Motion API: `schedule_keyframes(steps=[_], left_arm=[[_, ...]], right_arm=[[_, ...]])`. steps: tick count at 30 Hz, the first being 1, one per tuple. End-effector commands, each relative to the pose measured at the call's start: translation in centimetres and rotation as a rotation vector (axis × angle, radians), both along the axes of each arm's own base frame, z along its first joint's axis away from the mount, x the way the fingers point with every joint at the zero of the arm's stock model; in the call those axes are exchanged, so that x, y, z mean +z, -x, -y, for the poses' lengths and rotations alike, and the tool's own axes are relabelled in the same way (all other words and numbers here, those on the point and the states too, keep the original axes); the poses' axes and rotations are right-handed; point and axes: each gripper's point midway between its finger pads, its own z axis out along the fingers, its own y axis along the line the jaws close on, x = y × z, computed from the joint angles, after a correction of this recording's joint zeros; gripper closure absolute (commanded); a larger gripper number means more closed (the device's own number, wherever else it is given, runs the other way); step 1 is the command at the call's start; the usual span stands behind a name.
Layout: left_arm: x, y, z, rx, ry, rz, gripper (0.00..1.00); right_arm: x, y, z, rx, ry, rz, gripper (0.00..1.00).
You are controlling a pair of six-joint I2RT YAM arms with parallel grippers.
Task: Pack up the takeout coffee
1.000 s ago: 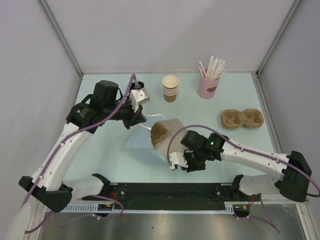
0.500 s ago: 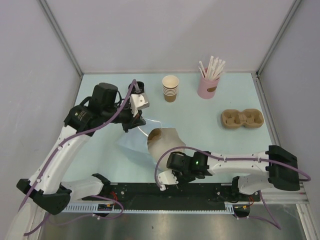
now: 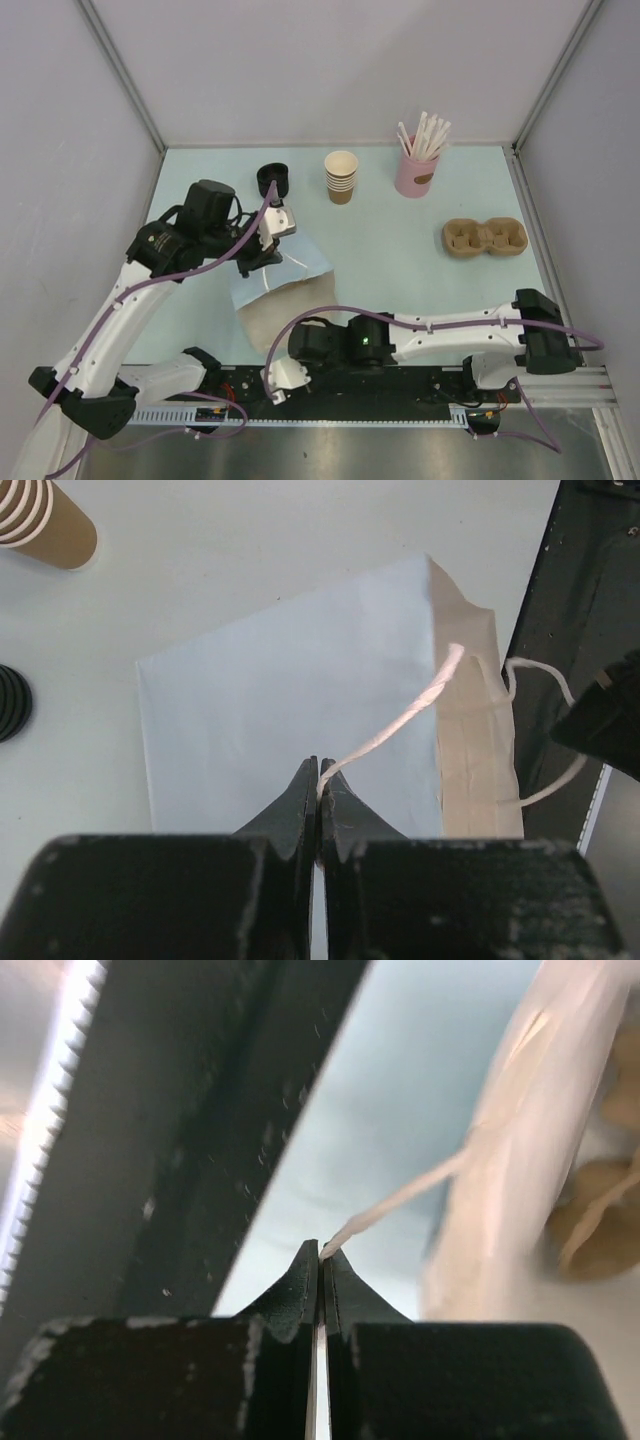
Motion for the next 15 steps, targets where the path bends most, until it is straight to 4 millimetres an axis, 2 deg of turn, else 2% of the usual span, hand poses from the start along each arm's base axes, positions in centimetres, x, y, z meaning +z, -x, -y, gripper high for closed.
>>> schedule_keyframes(steps=[1, 4, 9, 12, 13, 15], left_arm=[[0.2, 1.2, -0.2, -0.056, 0.002, 0.021, 0.97], [0.0, 1.6, -0.4, -0.058, 0.004, 0.022, 0.97], [-0.4, 2.0, -0.7, -0.056, 0.01, 0.038, 0.97], [0.5, 1.3, -0.8, -0.021, 0.028, 0.084, 1.0], [1.1, 0.9, -0.8, 0.002, 0.038, 0.105, 1.0], [3.3, -1.5, -1.3, 0.128, 0.066, 0.177, 1.0]], right_arm=[[1.1, 3.9, -2.4, 0.063, -0.015, -0.094, 1.0], [0.7, 4.7, -2.8, 0.07, -0.006, -0.129, 1.0], [0.8, 3.2, -2.8, 0.018, -0.014, -0.171, 1.0], [2.5, 0.8, -2.7, -0.038, -0.065, -0.133, 1.0], [4.1, -0.4, -2.7, -0.072, -0.105, -0.091, 1.0], [5.9, -2.8, -2.4, -0.122, -0.146, -0.053, 1.0]])
